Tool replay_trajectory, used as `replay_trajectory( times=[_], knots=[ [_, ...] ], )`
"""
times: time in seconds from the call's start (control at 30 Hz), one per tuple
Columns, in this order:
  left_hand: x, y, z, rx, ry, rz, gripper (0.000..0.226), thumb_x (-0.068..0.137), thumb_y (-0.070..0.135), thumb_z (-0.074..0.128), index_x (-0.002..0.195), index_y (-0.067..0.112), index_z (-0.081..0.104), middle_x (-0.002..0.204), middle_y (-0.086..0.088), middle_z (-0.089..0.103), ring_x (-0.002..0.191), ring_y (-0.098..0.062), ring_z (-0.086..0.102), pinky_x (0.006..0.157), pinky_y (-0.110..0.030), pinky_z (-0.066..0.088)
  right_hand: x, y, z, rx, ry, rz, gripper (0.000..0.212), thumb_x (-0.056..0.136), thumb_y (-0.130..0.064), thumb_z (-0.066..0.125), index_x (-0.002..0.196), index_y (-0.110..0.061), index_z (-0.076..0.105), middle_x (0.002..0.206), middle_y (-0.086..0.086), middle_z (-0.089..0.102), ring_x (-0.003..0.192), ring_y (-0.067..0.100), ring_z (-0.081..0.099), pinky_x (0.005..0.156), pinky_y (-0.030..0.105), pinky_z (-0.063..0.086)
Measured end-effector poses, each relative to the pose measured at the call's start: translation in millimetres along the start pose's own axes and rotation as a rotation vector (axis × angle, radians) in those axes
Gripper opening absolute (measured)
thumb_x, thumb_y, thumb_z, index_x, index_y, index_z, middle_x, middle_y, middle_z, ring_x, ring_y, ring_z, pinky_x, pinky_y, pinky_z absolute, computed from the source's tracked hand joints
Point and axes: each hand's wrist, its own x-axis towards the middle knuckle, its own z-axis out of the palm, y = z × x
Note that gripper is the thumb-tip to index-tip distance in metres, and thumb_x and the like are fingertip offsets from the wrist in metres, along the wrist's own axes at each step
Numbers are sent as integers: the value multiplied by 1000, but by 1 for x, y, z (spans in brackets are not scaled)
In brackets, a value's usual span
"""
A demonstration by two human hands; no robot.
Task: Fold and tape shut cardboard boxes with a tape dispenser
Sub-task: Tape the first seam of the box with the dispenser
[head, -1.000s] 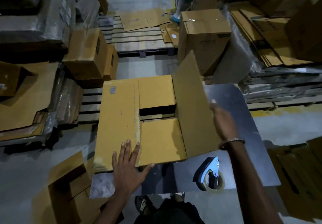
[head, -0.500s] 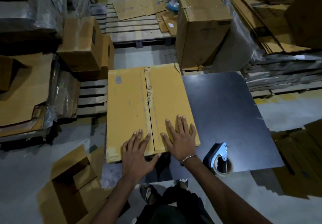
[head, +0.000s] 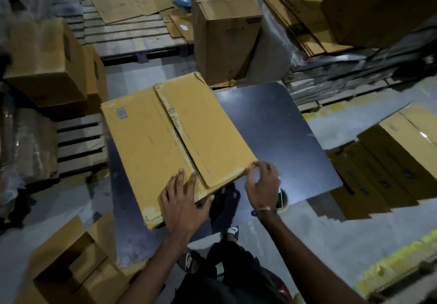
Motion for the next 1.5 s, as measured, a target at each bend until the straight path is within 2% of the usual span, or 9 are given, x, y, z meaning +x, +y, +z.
replay_trajectory(
  times=[0.1,0.27,0.53,0.7,0.8,0.87,1.1,1.33,1.5],
  knots=[
    [9,-9,-7,-44,15,43,77,91,80,48,148,30,60,160,-6,47,141,-33,46,107,-51,38,-29,44,-7,-110,-54,390,32,91,-49,61,87,-18,58,90,4,57,91,32,56,72,42,49],
    [38,-43,-22,-193,123,71,51,94,66,57,123,26,74,138,2,63,126,-29,57,103,-47,40,-36,74,-1,-298,-366,493,47,81,-59,74,77,-15,59,88,11,65,83,36,65,64,35,48],
    [52,-86,-21,-201,132,-276,95,85,84,50,158,23,46,171,-13,27,157,-34,19,122,-63,25,-10,66,2,-258,-412,708,50,81,-43,83,106,-1,69,102,17,73,91,36,69,64,33,47],
    [48,-80,-18,-252,103,-293,98,87,87,41,163,26,38,176,-8,12,162,-29,5,121,-61,29,7,75,-9,-73,-384,918,56,76,-37,89,109,4,69,111,24,71,104,41,67,81,43,57],
    [42,-79,-11,-273,142,-308,94,89,82,47,161,23,42,175,-9,16,162,-28,8,123,-57,26,27,80,-26,184,-262,1124,67,72,-37,92,115,8,66,116,24,68,102,40,68,75,44,57],
    [36,-72,-3,-259,153,-334,90,91,79,49,160,22,45,175,-10,20,162,-29,10,125,-57,21,43,78,-42,387,-171,1152,50,72,-32,92,96,4,65,110,25,67,89,39,68,75,46,58],
    [1,-14,15,-279,225,-463,71,102,62,47,157,17,49,173,-15,22,163,-29,13,127,-61,13,90,-13,-67,321,-99,487,28,85,-37,74,83,-10,67,73,3,61,74,24,60,67,34,46],
    [-7,71,18,-393,133,-501,72,103,52,49,163,14,39,175,-15,13,163,-31,7,125,-67,7,99,-75,-20,125,-457,-102,39,89,-36,71,123,-17,65,113,3,73,101,24,68,83,38,54],
    [-2,100,17,-494,-118,-562,94,94,50,66,169,28,14,175,-2,-19,160,-21,-23,124,-65,-2,107,-81,2,-130,-632,-500,46,84,-38,52,122,-15,62,116,10,69,101,37,64,73,38,46]
  ],
)
